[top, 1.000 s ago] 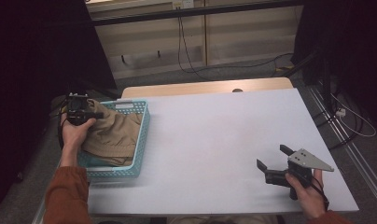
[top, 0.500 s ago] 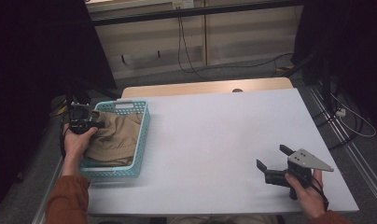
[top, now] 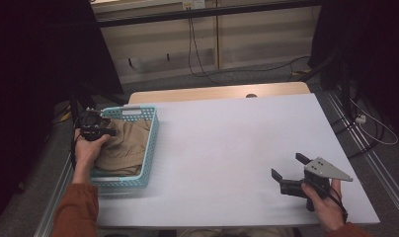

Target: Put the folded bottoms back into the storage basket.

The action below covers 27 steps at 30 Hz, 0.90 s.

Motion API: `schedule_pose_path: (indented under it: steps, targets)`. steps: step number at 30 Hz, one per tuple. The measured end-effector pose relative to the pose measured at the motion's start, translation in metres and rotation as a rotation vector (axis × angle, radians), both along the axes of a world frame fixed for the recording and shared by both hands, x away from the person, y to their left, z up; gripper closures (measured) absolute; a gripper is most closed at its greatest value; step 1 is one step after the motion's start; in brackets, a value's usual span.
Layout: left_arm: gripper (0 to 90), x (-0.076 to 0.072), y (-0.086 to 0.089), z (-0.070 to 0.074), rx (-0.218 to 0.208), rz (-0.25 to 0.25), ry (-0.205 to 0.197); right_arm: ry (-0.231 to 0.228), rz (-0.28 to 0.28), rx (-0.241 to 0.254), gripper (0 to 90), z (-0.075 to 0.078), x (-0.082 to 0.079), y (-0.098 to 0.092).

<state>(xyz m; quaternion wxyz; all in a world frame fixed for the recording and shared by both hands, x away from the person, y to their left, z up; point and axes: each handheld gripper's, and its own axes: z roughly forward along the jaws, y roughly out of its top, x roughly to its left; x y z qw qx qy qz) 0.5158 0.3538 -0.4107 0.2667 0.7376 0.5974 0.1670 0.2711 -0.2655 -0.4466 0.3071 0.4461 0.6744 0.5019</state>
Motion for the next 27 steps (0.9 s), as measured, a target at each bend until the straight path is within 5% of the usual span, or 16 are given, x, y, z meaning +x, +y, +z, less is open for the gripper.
schedule_pose_path:
  steps: [6,16,18,27]
  targets:
    - [55.0,-0.008,0.005,0.006,-0.058,-0.043,-0.048,-0.001,-0.003,0.002,1.7,0.0,0.0,-0.001]
    - [28.6,-0.032,0.009,0.028,-0.044,-0.073,-0.196,0.0,-0.004,0.003,1.7,0.0,0.0,0.0]
    - [25.8,-0.035,0.014,0.03,-0.079,-0.063,-0.215,-0.001,-0.004,0.004,1.7,0.0,0.0,0.0]
    - [10.1,-0.05,0.028,0.032,-0.031,-0.037,-0.259,0.006,-0.006,0.013,1.8,-0.001,0.001,-0.003]
